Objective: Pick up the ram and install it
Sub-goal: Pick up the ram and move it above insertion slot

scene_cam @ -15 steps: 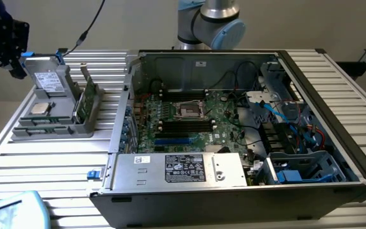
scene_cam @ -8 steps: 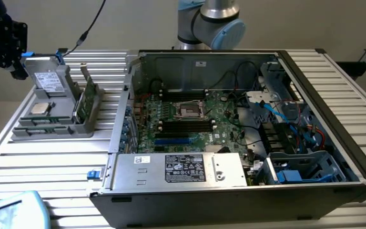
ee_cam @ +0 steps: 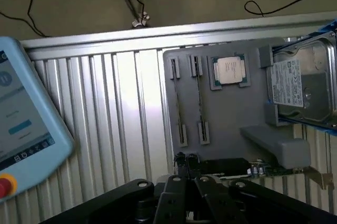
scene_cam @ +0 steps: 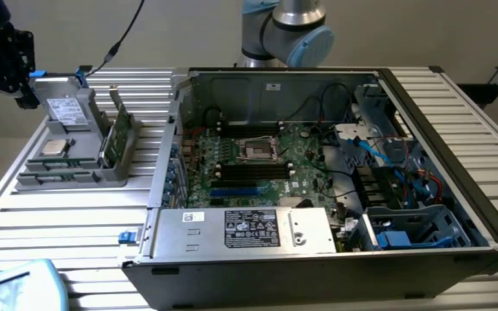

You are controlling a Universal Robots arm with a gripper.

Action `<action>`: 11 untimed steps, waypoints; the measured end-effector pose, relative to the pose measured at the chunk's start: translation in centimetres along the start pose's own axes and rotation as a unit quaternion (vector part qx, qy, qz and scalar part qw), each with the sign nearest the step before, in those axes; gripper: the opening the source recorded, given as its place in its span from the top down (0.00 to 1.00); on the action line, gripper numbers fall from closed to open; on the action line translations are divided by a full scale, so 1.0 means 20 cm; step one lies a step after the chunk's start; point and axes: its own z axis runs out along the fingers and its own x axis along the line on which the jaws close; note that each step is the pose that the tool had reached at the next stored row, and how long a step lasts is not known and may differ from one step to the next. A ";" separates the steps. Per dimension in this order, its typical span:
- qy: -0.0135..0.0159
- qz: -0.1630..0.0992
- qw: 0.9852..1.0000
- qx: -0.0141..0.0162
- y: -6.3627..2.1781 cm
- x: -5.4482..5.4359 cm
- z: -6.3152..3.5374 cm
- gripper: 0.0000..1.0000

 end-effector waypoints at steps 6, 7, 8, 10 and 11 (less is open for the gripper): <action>0.000 -0.039 0.999 -0.003 0.010 0.00 0.003 0.89; 0.000 -0.041 0.999 -0.004 0.012 0.00 0.003 0.89; 0.001 -0.041 0.999 -0.005 0.012 0.00 0.003 0.89; 0.001 -0.041 0.999 -0.005 0.013 0.00 0.003 0.89; 0.001 -0.041 0.999 -0.005 0.013 0.00 0.003 0.89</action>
